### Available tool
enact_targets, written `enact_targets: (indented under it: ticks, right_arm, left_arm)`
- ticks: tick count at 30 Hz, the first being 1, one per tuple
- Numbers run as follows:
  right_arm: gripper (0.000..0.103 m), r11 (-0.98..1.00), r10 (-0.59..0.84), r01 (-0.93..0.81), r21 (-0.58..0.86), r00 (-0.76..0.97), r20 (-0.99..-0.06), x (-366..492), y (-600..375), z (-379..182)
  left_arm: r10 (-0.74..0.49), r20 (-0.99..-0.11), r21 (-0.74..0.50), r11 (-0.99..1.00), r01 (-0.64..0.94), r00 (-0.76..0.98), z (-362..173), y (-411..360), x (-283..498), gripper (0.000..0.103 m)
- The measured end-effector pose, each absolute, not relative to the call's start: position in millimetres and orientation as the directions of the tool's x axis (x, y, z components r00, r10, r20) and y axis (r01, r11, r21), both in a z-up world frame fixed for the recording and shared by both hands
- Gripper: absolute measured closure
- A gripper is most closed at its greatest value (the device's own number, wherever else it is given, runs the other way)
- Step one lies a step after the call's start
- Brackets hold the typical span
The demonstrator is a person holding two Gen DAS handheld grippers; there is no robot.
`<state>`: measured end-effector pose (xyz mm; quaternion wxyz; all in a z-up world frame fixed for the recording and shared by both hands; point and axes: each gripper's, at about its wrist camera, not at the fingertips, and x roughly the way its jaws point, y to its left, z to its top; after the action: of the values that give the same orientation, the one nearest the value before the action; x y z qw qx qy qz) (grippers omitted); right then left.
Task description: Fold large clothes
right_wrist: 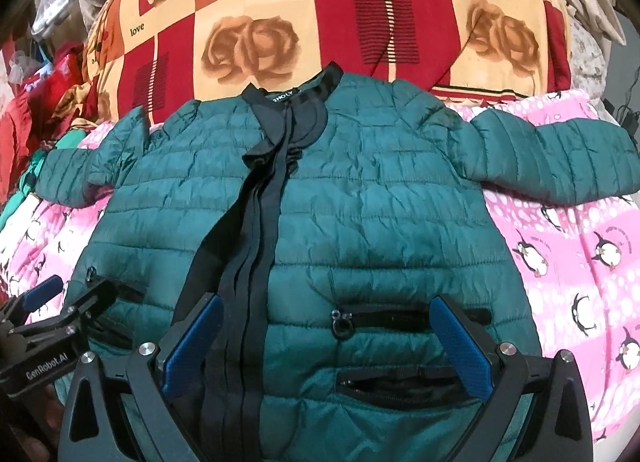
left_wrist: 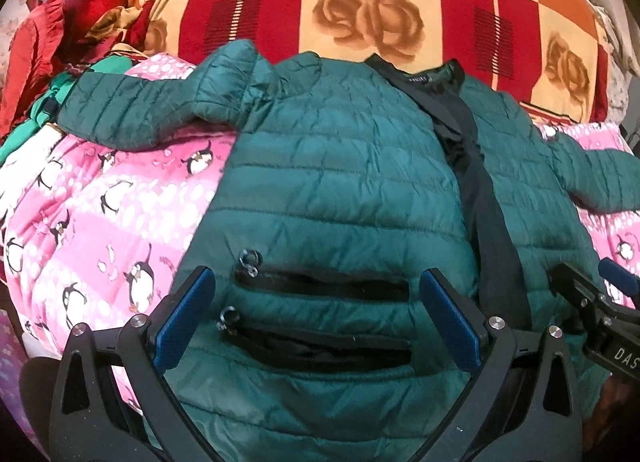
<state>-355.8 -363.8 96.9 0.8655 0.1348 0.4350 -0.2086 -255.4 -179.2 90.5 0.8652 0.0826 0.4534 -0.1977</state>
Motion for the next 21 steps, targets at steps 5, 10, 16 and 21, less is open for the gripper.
enact_targets:
  ticks: [5, 10, 16, 21]
  right_arm:
    - [0.0, 0.87, -0.244, 0.489, 0.063, 0.539, -0.806, -353, -369, 101]
    - [0.0, 0.864, -0.252, 0.5, 0.059, 0.531, -0.809, -354, -372, 108]
    - [0.0, 0.879, -0.275, 0.477, 0.009, 0.522, -0.807, -356, -368, 124]
    - [0.0, 0.872, -0.294, 0.489, 0.023, 0.562, -0.773, -373, -360, 138]
  left_arm:
    - [-0.263, -0.819, -0.039, 0.912, 0.409, 0.51, 97, -181, -250, 0.001]
    - [-0.277, -0.814, -0.058, 0.914, 0.402, 0.511, 105, -182, -247, 0.001]
    - [-0.294, -0.8, -0.084, 0.918, 0.387, 0.524, 113, -179, -253, 0.001]
    - [-0.305, -0.791, -0.071, 0.907, 0.416, 0.531, 122, -180, -271, 0.001]
